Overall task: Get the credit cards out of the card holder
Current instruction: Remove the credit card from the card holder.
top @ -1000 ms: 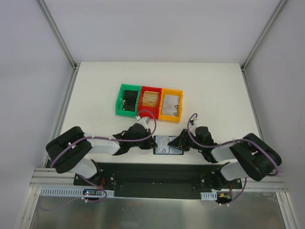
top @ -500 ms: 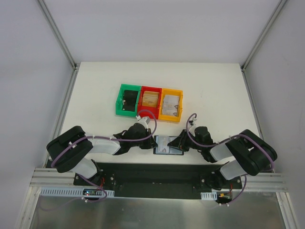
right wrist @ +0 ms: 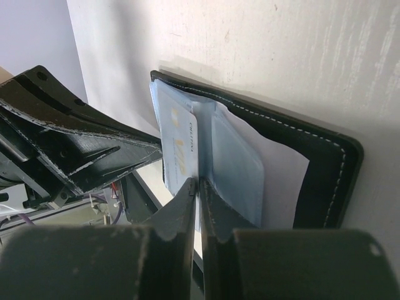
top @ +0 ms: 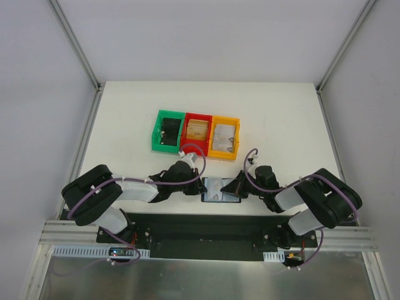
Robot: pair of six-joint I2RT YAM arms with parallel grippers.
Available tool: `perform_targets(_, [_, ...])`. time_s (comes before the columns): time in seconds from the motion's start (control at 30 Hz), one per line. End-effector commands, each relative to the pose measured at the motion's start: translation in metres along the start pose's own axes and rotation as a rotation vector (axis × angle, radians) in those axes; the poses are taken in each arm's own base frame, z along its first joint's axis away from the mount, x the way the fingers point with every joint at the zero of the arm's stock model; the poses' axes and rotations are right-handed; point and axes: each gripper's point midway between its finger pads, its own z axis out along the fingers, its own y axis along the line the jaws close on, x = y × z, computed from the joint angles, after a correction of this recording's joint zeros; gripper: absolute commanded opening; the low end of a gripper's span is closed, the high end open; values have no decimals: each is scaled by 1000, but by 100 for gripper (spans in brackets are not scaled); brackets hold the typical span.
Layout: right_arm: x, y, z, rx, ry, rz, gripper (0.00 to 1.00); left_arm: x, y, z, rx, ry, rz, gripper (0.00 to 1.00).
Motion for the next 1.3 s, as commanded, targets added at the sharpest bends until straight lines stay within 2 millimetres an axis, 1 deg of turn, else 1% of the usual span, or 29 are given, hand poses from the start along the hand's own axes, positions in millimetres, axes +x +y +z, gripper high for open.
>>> perform_targets(0.0, [-7, 19, 0, -71, -18, -33, 5, 8, 19, 2, -73, 28, 0, 0])
perform_targets(0.07, [-7, 18, -1, -67, -23, -34, 0, 7, 19, 2, -75, 25, -4, 0])
perform_targets(0.5, [-7, 15, -8, -59, -40, -44, 0, 7, 25, 0, -98, 9, -22, 0])
perform_targets(0.8, [-9, 7, -15, -36, -54, -47, 0, 7, 29, -1, -108, 4, -32, 0])
perform_targets(1.27, [-12, 2, -24, -17, -67, -61, 1, 6, 29, -1, -110, -1, -38, 0])
